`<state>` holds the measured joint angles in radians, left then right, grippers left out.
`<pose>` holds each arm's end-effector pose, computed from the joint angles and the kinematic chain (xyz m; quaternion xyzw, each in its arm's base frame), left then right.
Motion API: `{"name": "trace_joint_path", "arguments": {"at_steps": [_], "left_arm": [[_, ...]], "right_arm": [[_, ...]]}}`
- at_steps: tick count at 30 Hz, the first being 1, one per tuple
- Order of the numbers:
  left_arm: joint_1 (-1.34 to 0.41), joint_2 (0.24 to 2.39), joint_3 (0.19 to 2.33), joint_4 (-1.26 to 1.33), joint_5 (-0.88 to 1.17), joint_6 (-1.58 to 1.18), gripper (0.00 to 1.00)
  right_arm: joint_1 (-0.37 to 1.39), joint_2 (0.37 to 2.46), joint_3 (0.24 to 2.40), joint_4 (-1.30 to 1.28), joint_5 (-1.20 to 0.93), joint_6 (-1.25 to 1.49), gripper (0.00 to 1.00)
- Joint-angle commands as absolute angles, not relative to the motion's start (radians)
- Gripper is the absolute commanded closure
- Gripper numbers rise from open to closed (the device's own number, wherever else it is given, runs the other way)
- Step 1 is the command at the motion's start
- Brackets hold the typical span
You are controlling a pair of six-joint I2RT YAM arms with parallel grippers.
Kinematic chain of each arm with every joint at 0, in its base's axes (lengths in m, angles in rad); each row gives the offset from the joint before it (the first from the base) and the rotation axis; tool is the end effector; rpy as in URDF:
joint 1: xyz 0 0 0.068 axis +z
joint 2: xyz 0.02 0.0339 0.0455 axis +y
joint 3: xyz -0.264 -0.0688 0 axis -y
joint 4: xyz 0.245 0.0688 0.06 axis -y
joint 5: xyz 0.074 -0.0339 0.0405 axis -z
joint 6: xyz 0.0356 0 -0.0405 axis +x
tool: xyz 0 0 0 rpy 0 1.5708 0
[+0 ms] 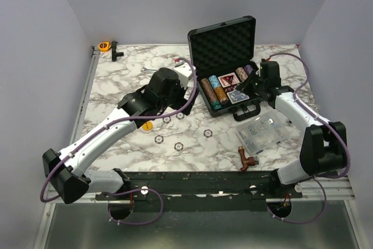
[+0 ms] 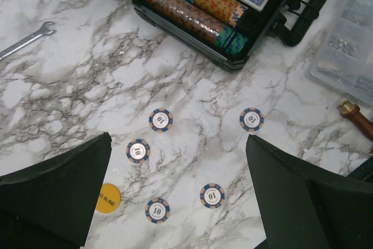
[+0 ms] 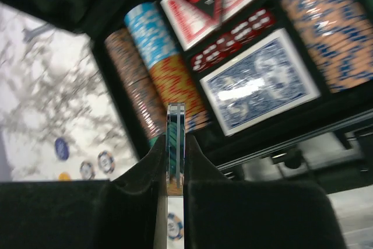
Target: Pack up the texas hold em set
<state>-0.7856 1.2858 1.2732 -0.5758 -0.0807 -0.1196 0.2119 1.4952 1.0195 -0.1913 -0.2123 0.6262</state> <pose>0.2018 -0.1978 0.3630 0.2700 0.8389 -0.1741 0.4394 0.3218 0.0769 0.2506 0.1387 0.8849 0.2637 0.3579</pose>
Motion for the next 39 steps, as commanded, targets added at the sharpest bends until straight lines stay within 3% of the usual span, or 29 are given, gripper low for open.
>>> {"name": "trace_joint_path", "arguments": {"at_steps": [1, 4, 12, 27, 34, 39], "left_arm": [[-0.779, 1.212, 1.262, -0.557, -0.223, -0.161, 0.02], [-0.777, 1.186, 1.254, -0.55, -0.214, -0.163, 0.02], [-0.776, 1.158, 1.26, -0.558, -0.184, -0.17, 0.02], [-0.773, 1.156, 1.259, -0.557, -0.143, -0.183, 0.02], [-0.772, 1.16, 1.26, -0.558, -0.133, -0.185, 0.02], [-0.77, 1.16, 1.262, -0.558, -0.129, -0.186, 0.02]], "right_arm": [[0.17, 1.553, 1.037, -0.212, -0.011, 0.574, 0.99], [0.142, 1.598, 1.074, -0.197, 0.027, 0.564, 1.0], [0.09, 1.737, 1.128, -0.151, -0.123, 0.558, 0.95], [0.071, 1.801, 1.124, -0.092, -0.209, 0.593, 0.85], [0.063, 1.795, 1.117, -0.112, -0.184, 0.588, 0.67], [0.063, 1.778, 1.115, -0.136, -0.16, 0.58, 0.62]]}}
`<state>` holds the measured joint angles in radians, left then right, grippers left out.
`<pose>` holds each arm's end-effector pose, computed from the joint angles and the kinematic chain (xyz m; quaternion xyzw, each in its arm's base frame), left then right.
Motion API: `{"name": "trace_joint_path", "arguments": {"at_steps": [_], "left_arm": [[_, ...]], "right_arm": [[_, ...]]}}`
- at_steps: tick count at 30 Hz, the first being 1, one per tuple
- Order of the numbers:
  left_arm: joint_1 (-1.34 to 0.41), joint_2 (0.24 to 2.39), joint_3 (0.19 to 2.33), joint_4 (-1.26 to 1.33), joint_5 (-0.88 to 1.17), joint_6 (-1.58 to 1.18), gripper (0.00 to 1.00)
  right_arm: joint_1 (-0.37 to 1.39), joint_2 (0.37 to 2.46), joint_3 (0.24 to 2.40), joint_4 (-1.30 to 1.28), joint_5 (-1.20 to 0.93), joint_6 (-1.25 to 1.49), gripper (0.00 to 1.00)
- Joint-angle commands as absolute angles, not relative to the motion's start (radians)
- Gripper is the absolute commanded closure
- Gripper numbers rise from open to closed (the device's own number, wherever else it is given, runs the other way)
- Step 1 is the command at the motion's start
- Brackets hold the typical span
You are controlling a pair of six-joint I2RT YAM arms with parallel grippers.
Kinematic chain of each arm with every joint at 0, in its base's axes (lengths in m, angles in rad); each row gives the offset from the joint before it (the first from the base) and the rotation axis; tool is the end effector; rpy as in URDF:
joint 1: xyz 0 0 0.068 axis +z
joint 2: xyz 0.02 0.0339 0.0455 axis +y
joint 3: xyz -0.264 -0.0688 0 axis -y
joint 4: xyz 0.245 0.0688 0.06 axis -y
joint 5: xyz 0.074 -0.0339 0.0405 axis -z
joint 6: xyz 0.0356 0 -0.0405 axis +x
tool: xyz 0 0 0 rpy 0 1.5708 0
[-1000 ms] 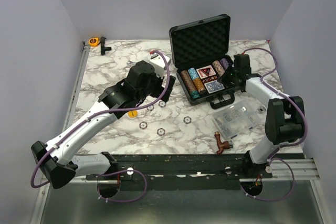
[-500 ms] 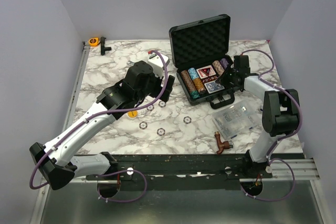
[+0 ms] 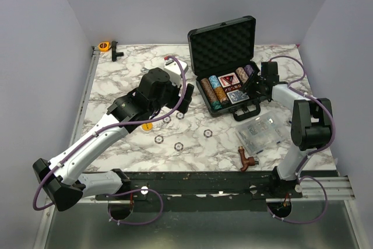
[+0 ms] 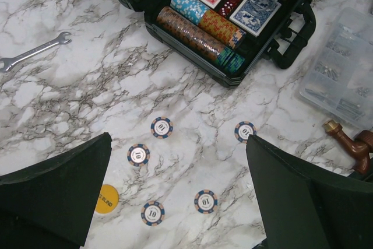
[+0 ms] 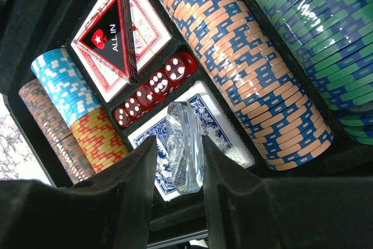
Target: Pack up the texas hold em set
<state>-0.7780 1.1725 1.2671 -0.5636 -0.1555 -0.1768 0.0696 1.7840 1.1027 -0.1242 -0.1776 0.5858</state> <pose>0.1842 -0.1738 0.3904 0.2127 0.8234 -0.1810 0.4939 0.3781 0.0327 0.1852 0.2038 0.9019 0.1976 0.3256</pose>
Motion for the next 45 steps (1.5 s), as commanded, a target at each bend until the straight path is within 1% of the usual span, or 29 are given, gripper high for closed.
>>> {"name": "trace_joint_path", "arguments": {"at_steps": [1, 4, 13, 15, 19, 21, 25, 29, 32, 34, 38, 44, 45], "left_arm": [[-0.77, 1.16, 1.262, -0.558, -0.127, -0.186, 0.02], [-0.77, 1.158, 1.262, -0.56, -0.126, -0.186, 0.02], [-0.769, 1.157, 1.262, -0.559, -0.12, -0.187, 0.02], [-0.768, 1.157, 1.261, -0.559, -0.12, -0.189, 0.02], [-0.769, 1.158, 1.262, -0.56, -0.115, -0.19, 0.02], [-0.769, 1.157, 1.261, -0.559, -0.115, -0.192, 0.02], [-0.767, 1.155, 1.26, -0.558, -0.117, -0.194, 0.02], [-0.767, 1.159, 1.259, -0.557, -0.11, -0.199, 0.02], [-0.763, 1.166, 1.256, -0.553, -0.1, -0.207, 0.02], [-0.757, 1.175, 1.256, -0.549, -0.084, -0.217, 0.02], [-0.735, 1.19, 1.25, -0.537, -0.04, -0.249, 0.01], [-0.649, 1.212, 1.223, -0.506, -0.001, -0.306, 0.01], [-0.63, 1.221, 1.218, -0.499, 0.031, -0.317, 0.01]], "right_arm": [[0.063, 1.772, 1.116, -0.144, -0.153, 0.578, 0.61], [0.063, 1.762, 1.117, -0.17, -0.136, 0.571, 0.6], [0.063, 1.724, 1.088, -0.21, -0.137, 0.553, 0.52], [0.063, 1.709, 1.088, -0.226, -0.122, 0.549, 0.49], [0.063, 1.675, 1.078, -0.249, -0.103, 0.544, 0.38], [0.063, 1.657, 1.073, -0.265, -0.101, 0.542, 0.35], [0.063, 1.603, 1.052, -0.287, -0.103, 0.528, 0.3], [0.089, 1.534, 1.031, -0.31, -0.111, 0.517, 0.28], [0.165, 1.498, 1.009, -0.314, -0.139, 0.519, 0.28], [0.25, 1.484, 0.998, -0.318, -0.13, 0.518, 0.27], [0.488, 1.467, 0.976, -0.328, -0.073, 0.531, 0.26], [0.738, 1.44, 0.858, -0.217, -0.116, 0.617, 0.26], [0.771, 1.446, 0.849, -0.202, -0.106, 0.614, 0.26]]}}
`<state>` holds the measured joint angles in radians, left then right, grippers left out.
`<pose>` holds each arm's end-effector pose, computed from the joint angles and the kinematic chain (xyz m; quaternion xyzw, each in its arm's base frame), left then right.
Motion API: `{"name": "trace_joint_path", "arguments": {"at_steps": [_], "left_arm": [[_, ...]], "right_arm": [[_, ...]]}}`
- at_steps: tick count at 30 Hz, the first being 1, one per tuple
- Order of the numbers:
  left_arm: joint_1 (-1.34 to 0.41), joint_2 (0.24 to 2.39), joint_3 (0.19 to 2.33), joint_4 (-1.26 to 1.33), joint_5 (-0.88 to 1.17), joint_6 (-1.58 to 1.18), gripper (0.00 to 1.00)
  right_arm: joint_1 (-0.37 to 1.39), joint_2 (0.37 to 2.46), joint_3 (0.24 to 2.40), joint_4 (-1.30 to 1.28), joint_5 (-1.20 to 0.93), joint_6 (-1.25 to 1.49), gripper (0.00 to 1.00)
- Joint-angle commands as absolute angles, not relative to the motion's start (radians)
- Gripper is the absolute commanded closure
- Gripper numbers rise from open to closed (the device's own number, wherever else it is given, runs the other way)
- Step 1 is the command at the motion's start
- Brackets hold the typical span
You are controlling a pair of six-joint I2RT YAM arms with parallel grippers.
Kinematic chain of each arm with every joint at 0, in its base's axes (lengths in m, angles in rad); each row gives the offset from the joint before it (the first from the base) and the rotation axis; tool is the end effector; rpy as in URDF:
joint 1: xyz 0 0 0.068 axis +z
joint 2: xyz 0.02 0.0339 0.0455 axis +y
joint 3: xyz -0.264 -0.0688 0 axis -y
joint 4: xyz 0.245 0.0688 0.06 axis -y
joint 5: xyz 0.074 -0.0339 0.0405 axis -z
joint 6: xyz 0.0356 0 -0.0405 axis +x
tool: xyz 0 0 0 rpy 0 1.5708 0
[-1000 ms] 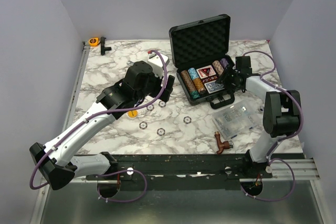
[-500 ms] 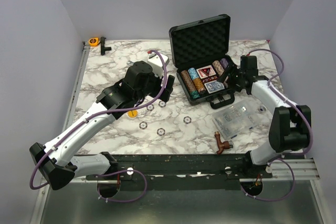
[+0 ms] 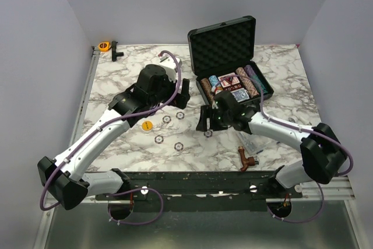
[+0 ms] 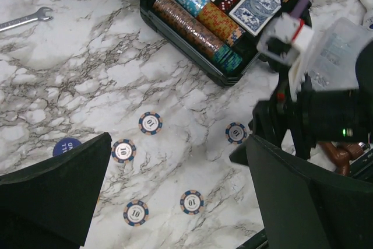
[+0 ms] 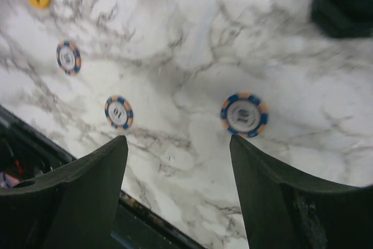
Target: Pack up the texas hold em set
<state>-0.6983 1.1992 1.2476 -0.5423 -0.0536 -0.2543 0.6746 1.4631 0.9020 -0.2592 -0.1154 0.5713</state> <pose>0.2022 -0.1672 0.3793 0.1756 0.8402 -0.2146 0.4661 0.2361 0.1941 0.2164 -0.0691 0.9265 0.2571 0.2659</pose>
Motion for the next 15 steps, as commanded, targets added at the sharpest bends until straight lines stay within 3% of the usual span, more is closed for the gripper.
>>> {"name": "trace_joint_path", "arguments": {"at_steps": [1, 7, 9, 15], "left_arm": [[-0.606, 1.231, 1.215, -0.495, 0.043, -0.331, 0.01], [-0.517, 1.365, 1.238, -0.554, -0.058, -0.358, 0.01], [-0.48, 1.455, 1.229, -0.565, -0.086, -0.359, 0.02], [-0.414, 1.62, 1.255, -0.614, -0.088, -0.384, 0.02]], "right_arm": [[0.798, 1.455, 0.842, -0.185, -0.099, 0.61, 0.26], [0.813, 1.447, 0.773, -0.039, -0.078, 0.606, 0.26], [0.813, 1.353, 0.731, -0.035, 0.065, 0.617, 0.26], [0.813, 1.129, 0.589, -0.014, 0.186, 0.642, 0.19]]}}
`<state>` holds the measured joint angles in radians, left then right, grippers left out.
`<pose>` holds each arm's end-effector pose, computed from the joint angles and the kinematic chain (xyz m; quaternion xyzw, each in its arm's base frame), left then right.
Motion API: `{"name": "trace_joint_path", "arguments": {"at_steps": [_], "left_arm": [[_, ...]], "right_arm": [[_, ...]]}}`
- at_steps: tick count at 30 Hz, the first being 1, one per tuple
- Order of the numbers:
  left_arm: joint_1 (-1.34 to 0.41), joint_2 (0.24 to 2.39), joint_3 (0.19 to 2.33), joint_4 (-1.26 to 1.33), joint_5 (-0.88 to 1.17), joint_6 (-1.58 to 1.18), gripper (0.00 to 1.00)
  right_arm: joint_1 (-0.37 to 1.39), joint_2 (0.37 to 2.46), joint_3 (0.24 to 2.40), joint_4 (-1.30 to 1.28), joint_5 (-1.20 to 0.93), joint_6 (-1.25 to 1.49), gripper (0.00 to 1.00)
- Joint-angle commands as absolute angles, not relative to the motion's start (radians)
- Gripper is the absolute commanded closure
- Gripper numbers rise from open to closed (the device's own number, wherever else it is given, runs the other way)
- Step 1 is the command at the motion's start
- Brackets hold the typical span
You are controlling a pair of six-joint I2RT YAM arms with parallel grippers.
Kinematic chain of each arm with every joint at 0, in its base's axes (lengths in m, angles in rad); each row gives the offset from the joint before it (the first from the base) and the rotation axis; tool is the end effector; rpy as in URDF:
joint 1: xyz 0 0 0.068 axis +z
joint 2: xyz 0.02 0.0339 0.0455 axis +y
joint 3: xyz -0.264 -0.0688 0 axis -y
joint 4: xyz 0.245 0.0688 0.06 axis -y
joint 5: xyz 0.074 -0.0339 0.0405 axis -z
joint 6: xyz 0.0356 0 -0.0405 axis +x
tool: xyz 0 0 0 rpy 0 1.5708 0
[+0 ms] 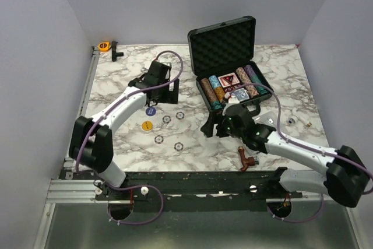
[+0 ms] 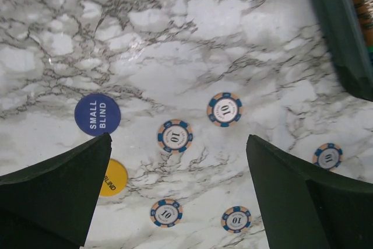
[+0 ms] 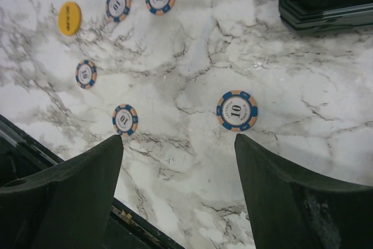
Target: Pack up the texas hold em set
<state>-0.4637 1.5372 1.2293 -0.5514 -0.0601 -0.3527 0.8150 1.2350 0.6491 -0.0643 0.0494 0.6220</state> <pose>0.3000 -0.1476 0.2773 0.0415 0.9361 -0.1123 0.3307 0.1779 0.1862 0.2110 -0.0754 0.8925 0.2757 0.3489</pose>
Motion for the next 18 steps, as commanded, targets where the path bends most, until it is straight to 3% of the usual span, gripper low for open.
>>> {"name": "trace_joint_path", "arguments": {"at_steps": [1, 11, 18], "left_arm": [[-0.398, 1.641, 1.259, -0.626, -0.087, -0.391, 0.01], [-0.278, 1.8, 1.313, -0.703, -0.037, -0.394, 0.02], [-0.245, 1.886, 1.39, -0.778, 0.057, -0.368, 0.1]], "right_arm": [[0.813, 1.107, 0.579, -0.025, 0.192, 0.639, 0.18], [0.812, 1.154, 0.579, -0.014, 0.123, 0.596, 0.13], [0.812, 1.233, 0.608, 0.028, 0.068, 0.597, 0.13]]}}
